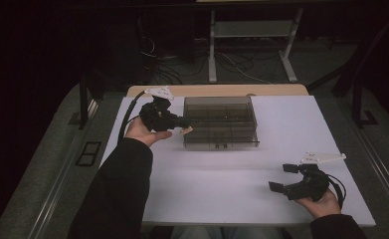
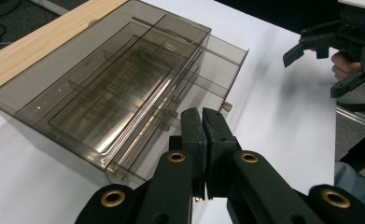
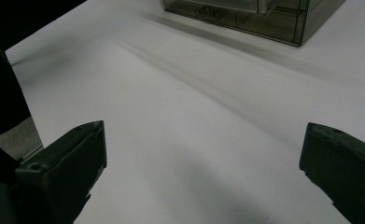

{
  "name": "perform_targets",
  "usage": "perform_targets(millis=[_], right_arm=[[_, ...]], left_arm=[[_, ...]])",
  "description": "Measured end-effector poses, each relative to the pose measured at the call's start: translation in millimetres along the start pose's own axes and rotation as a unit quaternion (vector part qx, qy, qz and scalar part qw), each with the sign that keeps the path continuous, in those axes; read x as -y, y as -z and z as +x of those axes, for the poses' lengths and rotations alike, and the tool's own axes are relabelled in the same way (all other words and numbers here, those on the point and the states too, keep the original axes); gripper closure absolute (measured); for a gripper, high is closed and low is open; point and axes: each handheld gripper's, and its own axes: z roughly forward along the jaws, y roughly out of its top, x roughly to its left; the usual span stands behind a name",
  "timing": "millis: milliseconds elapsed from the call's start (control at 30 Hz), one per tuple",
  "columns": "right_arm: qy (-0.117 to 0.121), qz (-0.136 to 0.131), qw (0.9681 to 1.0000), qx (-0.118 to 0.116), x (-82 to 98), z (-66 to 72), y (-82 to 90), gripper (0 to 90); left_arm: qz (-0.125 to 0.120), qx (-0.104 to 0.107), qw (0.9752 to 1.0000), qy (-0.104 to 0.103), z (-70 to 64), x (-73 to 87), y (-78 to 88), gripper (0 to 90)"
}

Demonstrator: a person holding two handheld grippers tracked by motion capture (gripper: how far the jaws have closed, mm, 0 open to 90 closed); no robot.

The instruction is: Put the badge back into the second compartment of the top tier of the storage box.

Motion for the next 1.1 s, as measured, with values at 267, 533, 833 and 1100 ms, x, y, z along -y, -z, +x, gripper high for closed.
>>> perform_targets(millis=[267, 533, 833, 1100], right_arm=[[0.001, 0.0, 1.0, 0.0, -0.1, -0.1, 0.2, 0.0], [0.0, 0.001, 1.0, 0.0, -0.1, -0.2, 0.5, 0.0], [-0.002, 0.001, 1.0, 0.0, 0.2, -0.2, 0.9, 0.0], [0.0, 0.001, 1.0, -0.001, 0.2, -0.6, 0.5, 0.0]], left_arm=[[-0.003, 0.009, 1.0, -0.002, -2.9, -6.6, -11.4, 88.0], [-0.006, 0.019, 0.9998, -0.005, -5.1, -9.8, -22.6, 88.0], [-0.014, 0.024, 0.9996, -0.005, -6.1, -13.0, -32.5, 88.0], [-0.013, 0.032, 0.9994, -0.008, -8.2, -17.5, -44.8, 87.9]])
